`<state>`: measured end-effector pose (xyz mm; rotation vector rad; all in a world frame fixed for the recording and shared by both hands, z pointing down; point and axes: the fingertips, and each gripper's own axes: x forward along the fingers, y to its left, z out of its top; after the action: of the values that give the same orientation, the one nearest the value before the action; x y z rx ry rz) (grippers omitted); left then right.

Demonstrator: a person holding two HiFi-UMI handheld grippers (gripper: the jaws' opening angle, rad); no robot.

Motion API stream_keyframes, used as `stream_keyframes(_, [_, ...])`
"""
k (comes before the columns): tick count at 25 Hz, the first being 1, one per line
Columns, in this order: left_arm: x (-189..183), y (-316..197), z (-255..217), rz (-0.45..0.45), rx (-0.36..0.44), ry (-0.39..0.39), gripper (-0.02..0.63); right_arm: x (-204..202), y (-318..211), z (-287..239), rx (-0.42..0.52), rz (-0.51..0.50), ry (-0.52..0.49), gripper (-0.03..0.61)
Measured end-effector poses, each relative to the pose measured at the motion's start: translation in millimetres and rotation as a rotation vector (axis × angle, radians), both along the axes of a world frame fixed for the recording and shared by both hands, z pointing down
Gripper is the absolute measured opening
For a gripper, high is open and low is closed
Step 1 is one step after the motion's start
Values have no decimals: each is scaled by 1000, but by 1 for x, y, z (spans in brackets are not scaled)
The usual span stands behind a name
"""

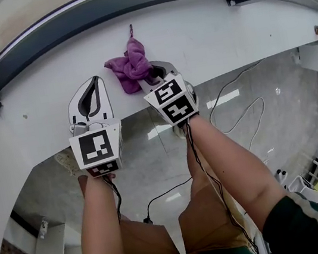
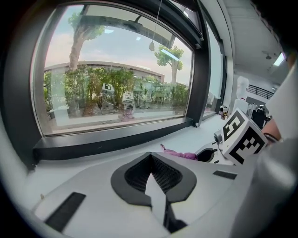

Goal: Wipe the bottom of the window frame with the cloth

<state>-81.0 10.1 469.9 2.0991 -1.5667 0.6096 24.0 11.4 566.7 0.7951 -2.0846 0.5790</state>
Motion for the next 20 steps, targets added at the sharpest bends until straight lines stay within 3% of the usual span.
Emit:
stream_keyframes(11, [-49, 14, -2, -66, -4, -6, 9, -61, 16, -1, -17, -57, -30, 112])
stream_keyframes(16, [-93, 27, -20, -91, -1, -10, 9, -112, 27, -16, -26, -80, -43, 112])
stream_keyframes(20, [-92, 30, -8, -111, -11, -11, 9, -111, 26, -3, -34, -97, -47, 112])
